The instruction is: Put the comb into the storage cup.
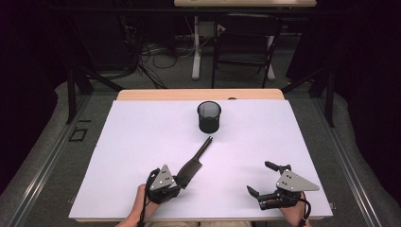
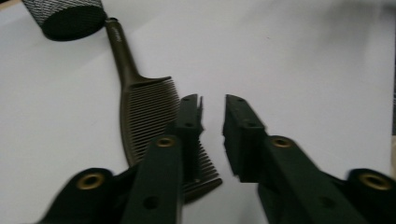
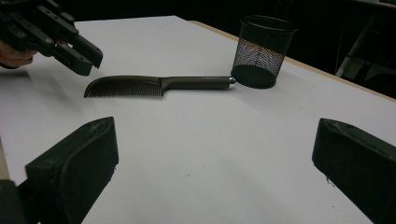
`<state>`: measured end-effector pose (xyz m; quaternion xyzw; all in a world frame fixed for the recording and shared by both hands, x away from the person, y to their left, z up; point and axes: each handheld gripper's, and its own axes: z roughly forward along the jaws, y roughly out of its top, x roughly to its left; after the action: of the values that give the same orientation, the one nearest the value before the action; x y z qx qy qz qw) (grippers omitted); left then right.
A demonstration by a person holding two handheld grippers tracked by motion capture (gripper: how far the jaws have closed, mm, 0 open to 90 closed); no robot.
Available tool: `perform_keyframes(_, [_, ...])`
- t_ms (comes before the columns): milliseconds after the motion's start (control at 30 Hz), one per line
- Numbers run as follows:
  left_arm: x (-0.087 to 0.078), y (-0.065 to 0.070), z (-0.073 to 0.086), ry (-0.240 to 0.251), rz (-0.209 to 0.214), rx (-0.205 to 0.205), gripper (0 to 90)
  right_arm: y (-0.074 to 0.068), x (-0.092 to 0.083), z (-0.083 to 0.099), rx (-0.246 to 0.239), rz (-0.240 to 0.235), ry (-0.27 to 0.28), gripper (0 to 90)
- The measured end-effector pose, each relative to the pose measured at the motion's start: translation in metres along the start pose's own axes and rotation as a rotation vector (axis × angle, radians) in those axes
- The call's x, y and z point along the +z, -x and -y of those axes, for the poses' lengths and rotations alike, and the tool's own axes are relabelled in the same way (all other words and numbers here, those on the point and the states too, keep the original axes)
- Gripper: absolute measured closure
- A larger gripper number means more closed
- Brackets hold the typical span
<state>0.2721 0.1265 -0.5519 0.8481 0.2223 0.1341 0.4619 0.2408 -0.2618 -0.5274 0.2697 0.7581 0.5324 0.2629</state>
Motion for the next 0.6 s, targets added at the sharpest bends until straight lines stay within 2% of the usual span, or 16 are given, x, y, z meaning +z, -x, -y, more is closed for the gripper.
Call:
perform_keyframes(33, [0.002, 0.001, 0.000, -0.009, 0.005, -0.001, 83.7, 0.000, 0.000, 0.000, 0.000, 0.000, 0.000, 0.0])
perform_keyframes(67, [0.004, 0.003, 0.001, -0.025, 0.017, 0.005, 90.0, 0.000, 0.000, 0.000, 0.001, 0.000, 0.001, 0.0])
perform_keyframes(300, [0.010, 0.003, 0.004, -0.069, 0.028, 0.010, 90.0, 0.000, 0.002, 0.001, 0.001, -0.010, -0.014, 0.1])
perform_keyframes(467, [0.014, 0.004, 0.007, -0.117, 0.018, 0.022, 90.0, 0.000, 0.001, 0.000, -0.003, -0.007, -0.008, 0.2])
perform_keyframes(600, [0.015, 0.003, 0.007, -0.123, 0.015, 0.023, 90.0, 0.000, 0.002, 0.000, -0.005, -0.011, -0.012, 0.2])
